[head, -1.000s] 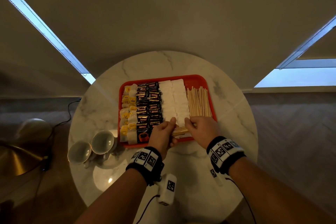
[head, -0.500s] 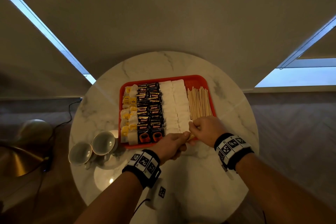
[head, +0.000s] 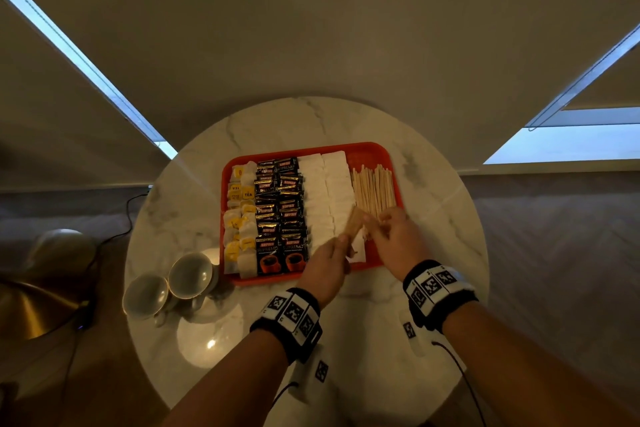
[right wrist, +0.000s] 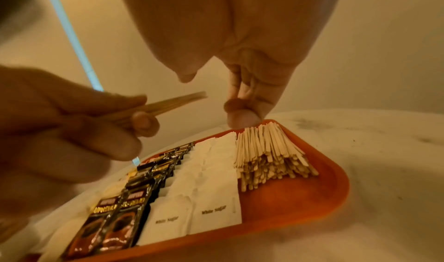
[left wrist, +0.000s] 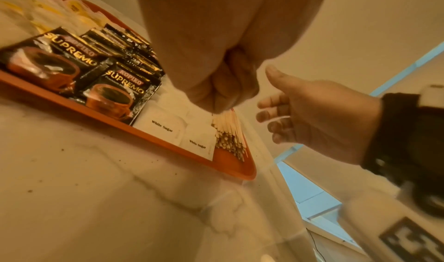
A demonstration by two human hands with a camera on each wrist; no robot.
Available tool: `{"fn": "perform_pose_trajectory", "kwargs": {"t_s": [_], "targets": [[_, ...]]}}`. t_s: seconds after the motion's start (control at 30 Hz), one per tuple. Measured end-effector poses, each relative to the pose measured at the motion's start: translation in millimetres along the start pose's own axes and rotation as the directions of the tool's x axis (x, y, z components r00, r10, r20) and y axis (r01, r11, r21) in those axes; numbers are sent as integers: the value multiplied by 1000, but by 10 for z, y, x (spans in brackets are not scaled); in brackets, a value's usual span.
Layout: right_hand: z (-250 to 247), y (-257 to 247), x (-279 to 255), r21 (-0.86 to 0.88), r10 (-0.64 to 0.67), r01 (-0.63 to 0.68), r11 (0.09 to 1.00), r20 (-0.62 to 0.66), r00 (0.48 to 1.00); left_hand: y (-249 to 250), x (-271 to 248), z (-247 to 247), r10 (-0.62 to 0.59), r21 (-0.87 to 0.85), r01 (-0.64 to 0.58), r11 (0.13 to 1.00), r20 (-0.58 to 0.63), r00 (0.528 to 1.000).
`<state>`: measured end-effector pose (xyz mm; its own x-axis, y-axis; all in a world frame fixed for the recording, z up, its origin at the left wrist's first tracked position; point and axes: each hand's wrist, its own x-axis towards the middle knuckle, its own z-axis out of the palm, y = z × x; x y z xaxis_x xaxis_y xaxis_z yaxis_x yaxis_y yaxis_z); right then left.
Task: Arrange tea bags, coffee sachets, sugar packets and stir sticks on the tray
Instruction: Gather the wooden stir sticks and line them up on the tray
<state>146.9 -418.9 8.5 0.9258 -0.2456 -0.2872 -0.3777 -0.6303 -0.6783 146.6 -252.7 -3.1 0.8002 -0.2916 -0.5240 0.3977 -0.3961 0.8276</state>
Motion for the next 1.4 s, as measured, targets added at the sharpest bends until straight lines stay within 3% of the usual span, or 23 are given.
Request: {"fn": "perform_pose_trajectory", "kwargs": {"t_s": [0.1, 0.2, 0.3, 0.5, 0.73, 0.83, 0.93, 1.03, 1.17, 1.4], "targets": [[25, 25, -41, 0, -23, 23, 1000, 108, 994, 50, 133, 122, 45, 42, -38, 998, -167, 985], [66, 66, 43, 107, 5, -17, 994, 109, 994, 159, 214, 350, 165, 240, -135, 961, -107, 980], [-34, 95, 213, 171, 106, -121, 978, 93, 990, 232, 318, 570, 219, 282, -196, 939, -49, 975], [-267, 249, 676, 136, 192, -212, 968, 148, 970, 405, 638, 742, 169, 409, -148, 900, -15, 986], [-252, 213, 1224, -105, 128, -112, 988, 159, 979, 333, 1014, 616, 179, 417, -35, 908, -311, 934], [-218, 184, 1323, -230, 125, -86, 969, 158, 979, 307, 1140, 575, 156, 436, -13, 900, -293, 943], [-219, 211, 1326, -207, 133, -99, 973, 155, 979, 279, 1230, 590, 126, 441, 7, 898, -272, 954], [-221, 301, 1291, -179, 137, -110, 978, 144, 980, 230, 1256, 627, 151, 434, -12, 901, -288, 946], [-235, 414, 1244, -278, 83, -58, 959, 78, 994, 220, 1277, 663, 197, 458, -32, 888, -318, 928], [-171, 503, 1254, -173, 85, -73, 982, 65, 994, 204, 1306, 657, 178, 458, -25, 888, -294, 939]]}}
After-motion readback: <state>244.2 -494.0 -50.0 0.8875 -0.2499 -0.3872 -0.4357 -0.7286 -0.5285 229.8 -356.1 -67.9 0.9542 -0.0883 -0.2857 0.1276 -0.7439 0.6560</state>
